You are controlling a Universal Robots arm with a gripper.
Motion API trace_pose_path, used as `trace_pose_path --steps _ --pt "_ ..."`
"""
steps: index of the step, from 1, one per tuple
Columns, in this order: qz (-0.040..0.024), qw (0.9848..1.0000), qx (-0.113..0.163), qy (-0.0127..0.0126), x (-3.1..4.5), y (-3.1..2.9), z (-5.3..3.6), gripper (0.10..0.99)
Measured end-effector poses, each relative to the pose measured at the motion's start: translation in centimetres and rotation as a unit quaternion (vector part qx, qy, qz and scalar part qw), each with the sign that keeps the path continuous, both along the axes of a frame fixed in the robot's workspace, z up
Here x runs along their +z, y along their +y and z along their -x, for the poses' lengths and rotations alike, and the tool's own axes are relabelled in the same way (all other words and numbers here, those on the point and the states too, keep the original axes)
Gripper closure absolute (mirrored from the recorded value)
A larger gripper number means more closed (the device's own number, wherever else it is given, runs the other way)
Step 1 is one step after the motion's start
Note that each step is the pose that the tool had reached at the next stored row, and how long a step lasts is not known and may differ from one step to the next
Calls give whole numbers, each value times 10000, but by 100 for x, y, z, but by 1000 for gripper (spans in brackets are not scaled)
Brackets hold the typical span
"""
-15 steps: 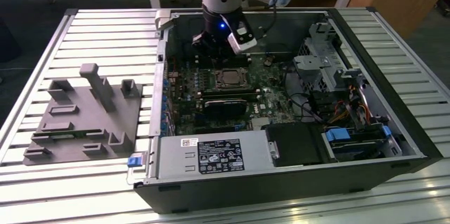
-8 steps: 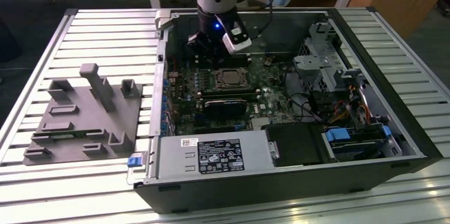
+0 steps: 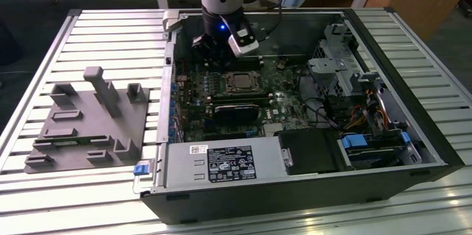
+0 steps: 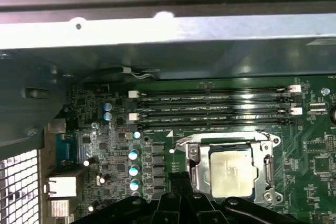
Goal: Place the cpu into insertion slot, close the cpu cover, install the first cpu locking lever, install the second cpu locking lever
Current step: 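Install the first cpu locking lever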
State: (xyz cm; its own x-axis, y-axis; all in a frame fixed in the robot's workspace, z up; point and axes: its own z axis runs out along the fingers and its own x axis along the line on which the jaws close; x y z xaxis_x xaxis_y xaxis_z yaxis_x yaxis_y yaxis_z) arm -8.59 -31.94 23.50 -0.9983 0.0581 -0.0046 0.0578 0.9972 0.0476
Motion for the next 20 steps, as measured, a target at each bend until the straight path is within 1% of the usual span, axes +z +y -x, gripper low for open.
trace_pose_path --steps 2,3,4,8,11,13,14,20 --pt "-8 10000 0 1 0 0 11 980" --pt "-36 10000 1 1 0 0 12 980" --pt "-85 10000 1 1 0 0 13 980" --pt "-322 9995 0 1 0 0 15 980" --pt "-467 9989 0 0 0 -1 16 980" --pt "-550 9985 0 0 0 -1 17 980" --pt "-566 9984 0 0 0 -1 17 980" --pt "-604 9982 0 1 -3 -1 23 980"
